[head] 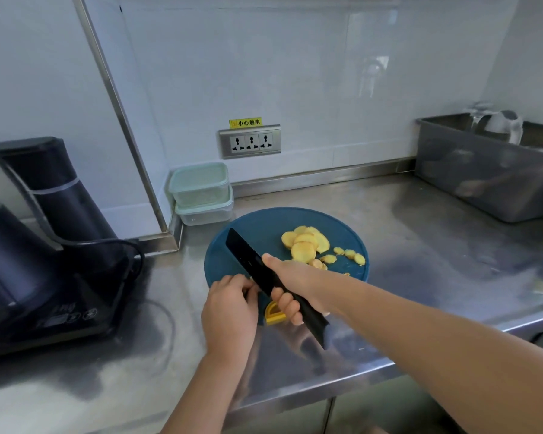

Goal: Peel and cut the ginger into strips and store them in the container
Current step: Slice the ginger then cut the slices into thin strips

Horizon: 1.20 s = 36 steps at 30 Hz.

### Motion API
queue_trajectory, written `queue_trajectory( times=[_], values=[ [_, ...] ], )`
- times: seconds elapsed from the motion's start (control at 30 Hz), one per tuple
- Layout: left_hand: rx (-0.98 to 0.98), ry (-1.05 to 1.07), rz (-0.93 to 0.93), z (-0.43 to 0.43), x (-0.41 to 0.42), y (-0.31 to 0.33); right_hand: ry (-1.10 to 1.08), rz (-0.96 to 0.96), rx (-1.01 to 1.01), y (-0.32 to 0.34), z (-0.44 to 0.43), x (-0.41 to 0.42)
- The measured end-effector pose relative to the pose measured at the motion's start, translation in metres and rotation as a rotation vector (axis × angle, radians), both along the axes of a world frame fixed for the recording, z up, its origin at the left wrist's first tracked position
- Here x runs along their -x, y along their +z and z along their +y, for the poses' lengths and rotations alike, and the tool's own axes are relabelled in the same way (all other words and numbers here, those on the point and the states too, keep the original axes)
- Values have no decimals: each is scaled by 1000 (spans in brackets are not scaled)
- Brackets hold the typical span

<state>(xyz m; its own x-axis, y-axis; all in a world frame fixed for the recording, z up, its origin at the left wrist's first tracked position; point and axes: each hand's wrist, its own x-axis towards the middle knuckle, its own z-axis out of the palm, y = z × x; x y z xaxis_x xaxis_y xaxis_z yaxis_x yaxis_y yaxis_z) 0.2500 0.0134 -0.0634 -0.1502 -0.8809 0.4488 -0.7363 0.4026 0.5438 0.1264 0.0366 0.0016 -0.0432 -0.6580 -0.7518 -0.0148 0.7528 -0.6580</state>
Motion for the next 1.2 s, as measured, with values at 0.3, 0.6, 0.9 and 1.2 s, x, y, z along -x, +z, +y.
queue_trajectory(
  times=[0.3,0.6,0.9,1.2],
  values=[
    [-10,-25,29,2,-4,-2,54,-98,47,11,0,22],
    [-57,88,140,1,-6,6,29,-89,147,30,6,60],
    [-148,175,36,2,16,20,-41,-43,203,31,23,84],
    [-352,150,-54,25,71,13,-95,-51,245,31,33,97]
  ],
)
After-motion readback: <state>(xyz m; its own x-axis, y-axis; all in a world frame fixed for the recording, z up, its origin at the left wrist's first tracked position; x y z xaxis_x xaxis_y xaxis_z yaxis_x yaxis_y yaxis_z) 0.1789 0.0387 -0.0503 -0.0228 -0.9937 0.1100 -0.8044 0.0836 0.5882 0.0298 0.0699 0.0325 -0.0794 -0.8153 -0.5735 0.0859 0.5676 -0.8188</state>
